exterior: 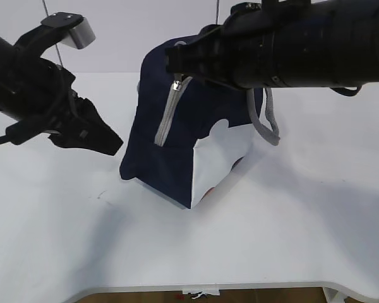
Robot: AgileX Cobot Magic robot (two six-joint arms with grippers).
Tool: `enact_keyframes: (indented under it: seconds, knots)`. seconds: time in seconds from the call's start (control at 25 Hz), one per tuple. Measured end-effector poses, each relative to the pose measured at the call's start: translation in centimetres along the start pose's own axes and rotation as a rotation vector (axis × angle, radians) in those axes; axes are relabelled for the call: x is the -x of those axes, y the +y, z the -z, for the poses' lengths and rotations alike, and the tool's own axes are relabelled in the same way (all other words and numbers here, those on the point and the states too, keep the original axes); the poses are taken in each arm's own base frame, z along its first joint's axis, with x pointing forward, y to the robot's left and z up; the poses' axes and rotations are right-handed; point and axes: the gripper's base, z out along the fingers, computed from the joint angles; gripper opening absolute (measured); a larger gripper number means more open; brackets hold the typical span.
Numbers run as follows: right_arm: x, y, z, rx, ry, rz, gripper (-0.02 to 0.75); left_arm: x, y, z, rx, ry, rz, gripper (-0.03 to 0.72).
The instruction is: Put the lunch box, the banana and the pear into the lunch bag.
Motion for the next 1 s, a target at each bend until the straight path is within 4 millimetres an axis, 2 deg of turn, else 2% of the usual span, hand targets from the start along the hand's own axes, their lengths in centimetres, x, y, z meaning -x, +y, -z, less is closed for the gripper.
enact_keyframes:
  seconds: [0.16, 0.36, 0.44, 0.72, 1.0]
  knots:
    - [-0.1, 0.0, 0.0, 0.002, 0.01, -0.004, -0.011, 0.4, -0.4, -0.3, 0.011, -0.03, -0.019, 0.264]
    - [-0.2, 0.0, 0.0, 0.003, 0.018, -0.004, -0.011, 0.8, -0.3, -0.3, 0.015, -0.072, -0.029, 0.375]
    - [-0.2, 0.0, 0.0, 0.003, 0.018, -0.006, -0.011, 1.0, -0.4, -0.3, 0.009, -0.099, -0.037, 0.395]
    - [-0.2, 0.0, 0.0, 0.003, 0.018, -0.006, -0.011, 1.9, -0.1, -0.3, 0.03, -0.189, -0.067, 0.406]
    - [-0.2, 0.0, 0.0, 0.003, 0.018, -0.006, -0.011, 2.2, 0.8, -2.2, 0.029, -0.224, -0.068, 0.409]
